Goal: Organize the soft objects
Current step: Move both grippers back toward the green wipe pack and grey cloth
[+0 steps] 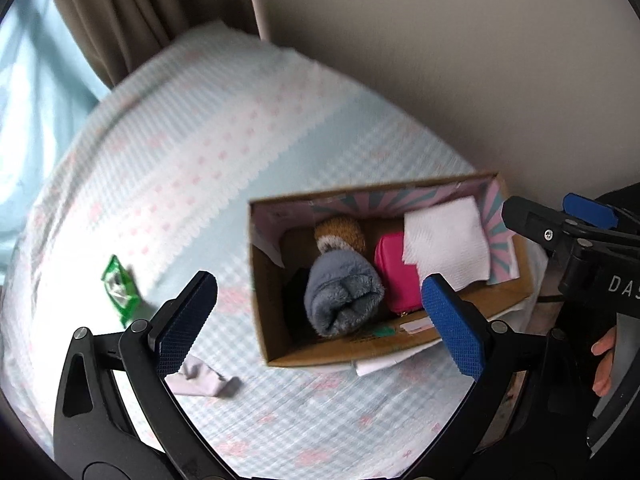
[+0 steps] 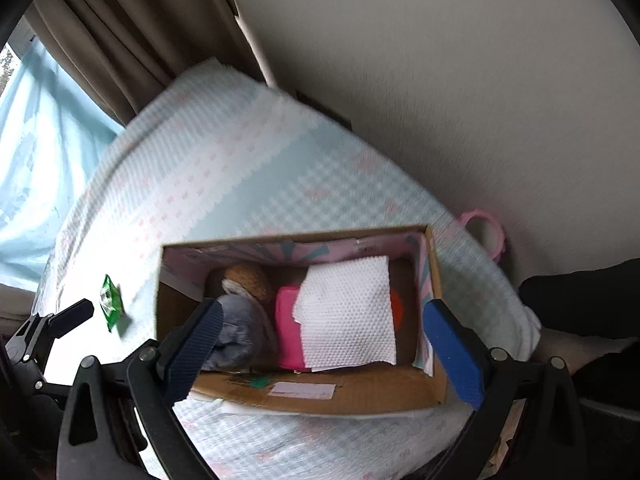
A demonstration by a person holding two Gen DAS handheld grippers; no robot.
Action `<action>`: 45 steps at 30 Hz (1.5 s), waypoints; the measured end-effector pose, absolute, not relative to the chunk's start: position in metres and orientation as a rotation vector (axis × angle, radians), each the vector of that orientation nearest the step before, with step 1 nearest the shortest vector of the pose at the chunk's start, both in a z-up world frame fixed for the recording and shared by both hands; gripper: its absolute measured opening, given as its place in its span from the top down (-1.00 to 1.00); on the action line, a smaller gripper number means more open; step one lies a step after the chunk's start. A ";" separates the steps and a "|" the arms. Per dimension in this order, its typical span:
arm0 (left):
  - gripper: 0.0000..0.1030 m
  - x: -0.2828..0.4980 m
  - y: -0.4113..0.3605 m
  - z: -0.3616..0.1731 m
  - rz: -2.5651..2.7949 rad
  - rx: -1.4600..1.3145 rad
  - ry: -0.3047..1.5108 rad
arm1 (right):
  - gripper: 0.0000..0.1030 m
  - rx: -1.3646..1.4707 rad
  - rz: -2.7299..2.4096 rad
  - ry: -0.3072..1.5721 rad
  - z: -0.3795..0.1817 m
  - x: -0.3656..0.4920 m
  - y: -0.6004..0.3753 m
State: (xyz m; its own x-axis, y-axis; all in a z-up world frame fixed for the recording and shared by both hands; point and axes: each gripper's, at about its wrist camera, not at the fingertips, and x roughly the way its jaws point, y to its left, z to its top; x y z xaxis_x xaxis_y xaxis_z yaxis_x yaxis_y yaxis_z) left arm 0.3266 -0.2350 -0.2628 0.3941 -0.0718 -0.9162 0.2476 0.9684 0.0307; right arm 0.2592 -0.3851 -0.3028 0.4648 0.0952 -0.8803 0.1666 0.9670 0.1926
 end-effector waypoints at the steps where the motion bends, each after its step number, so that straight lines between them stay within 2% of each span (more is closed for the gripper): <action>1: -0.98 0.322 -0.231 -0.252 -0.206 0.162 1.128 | -0.93 0.260 -0.050 1.078 -0.295 0.256 -0.382; 13: -0.98 0.249 -0.149 -0.141 -0.198 0.073 0.922 | -0.93 0.168 -0.133 0.884 -0.185 0.179 -0.320; 20: -0.98 0.205 -0.095 -0.114 -0.173 0.052 0.865 | -0.93 0.133 -0.165 0.820 -0.155 0.132 -0.273; 32: -0.98 0.163 0.012 -0.110 -0.116 0.025 0.838 | -0.93 0.138 -0.146 0.767 -0.159 0.092 -0.192; 41: -0.98 0.167 0.094 -0.152 -0.100 0.029 0.861 | -0.93 0.182 -0.142 0.767 -0.202 0.089 -0.131; 45: -0.97 0.179 0.125 -0.179 -0.108 0.025 0.890 | -0.93 0.223 -0.098 0.806 -0.238 0.099 -0.104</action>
